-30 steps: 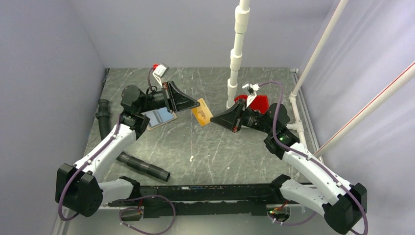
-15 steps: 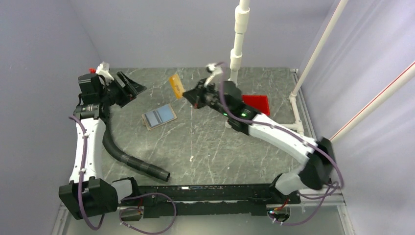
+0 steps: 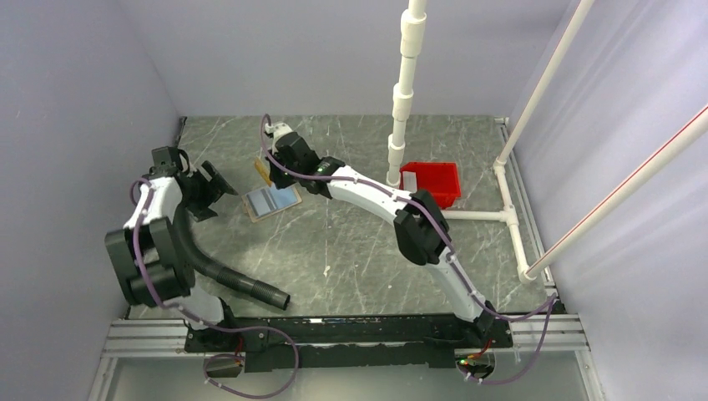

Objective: Put the credit cards into the card holder
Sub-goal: Insert the credit card into the card holder.

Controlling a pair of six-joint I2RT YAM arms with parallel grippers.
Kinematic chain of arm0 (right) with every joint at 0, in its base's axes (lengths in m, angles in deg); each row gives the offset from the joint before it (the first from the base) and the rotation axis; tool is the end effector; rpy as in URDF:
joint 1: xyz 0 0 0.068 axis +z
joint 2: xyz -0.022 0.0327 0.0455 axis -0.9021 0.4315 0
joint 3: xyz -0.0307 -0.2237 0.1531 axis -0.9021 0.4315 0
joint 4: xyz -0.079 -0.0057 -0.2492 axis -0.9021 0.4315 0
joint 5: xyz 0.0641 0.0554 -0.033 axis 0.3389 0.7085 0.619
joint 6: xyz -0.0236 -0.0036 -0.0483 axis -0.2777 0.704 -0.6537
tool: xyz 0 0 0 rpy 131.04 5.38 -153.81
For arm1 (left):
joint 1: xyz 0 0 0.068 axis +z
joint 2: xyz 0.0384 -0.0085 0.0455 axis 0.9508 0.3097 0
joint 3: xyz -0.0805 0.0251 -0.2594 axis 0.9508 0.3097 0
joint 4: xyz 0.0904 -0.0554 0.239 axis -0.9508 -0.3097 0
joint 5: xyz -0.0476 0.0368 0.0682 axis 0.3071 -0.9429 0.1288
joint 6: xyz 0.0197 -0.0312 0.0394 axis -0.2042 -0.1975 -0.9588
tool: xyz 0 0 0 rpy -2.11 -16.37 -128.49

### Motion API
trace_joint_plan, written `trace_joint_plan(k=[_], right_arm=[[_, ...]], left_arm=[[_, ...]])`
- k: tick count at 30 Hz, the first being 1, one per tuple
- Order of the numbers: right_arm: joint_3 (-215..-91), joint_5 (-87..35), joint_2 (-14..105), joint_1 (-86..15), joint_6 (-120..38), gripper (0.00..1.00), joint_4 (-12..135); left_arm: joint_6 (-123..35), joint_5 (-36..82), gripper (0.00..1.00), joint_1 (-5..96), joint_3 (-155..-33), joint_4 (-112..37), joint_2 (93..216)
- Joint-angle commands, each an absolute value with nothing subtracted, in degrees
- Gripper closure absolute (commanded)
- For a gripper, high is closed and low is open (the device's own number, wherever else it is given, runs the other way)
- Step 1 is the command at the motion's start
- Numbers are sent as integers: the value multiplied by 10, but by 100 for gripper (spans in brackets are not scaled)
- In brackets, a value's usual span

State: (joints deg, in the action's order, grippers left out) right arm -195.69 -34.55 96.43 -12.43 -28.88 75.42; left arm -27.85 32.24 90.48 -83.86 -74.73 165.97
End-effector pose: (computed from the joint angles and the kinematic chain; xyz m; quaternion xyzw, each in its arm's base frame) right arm 0.3361 0.4295 0.2602 -0.2403 0.8224 0.2936 0.4240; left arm 0.2946 0.0875 0.2369 -0.3400 0.8917 -0.1674 0.2475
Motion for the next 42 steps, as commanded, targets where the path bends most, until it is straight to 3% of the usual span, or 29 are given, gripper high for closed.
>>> trace_joint_plan(k=[1,7,15,22,29,42], right_arm=[[-2015,-287,978,-139,-286,100,772],[-1949,-188,981,-177,-217,100,705],[-1897,-118,991,-200,-186,100,645],[-1863,-114,981,-207,-177,100,623],[-1808,-98,973,-218,-141,100,577],[-1750,-77,965,-226,-112,100,511]], left_arm=[[-300,420,6,908,-888,-729,1742],[-310,475,4,901,-911,-713,1820],[-323,414,10,872,-925,-740,1877],[-312,371,34,851,-932,-755,1906],[-311,349,51,851,-932,-760,1914],[-316,335,60,850,-933,-769,1939]])
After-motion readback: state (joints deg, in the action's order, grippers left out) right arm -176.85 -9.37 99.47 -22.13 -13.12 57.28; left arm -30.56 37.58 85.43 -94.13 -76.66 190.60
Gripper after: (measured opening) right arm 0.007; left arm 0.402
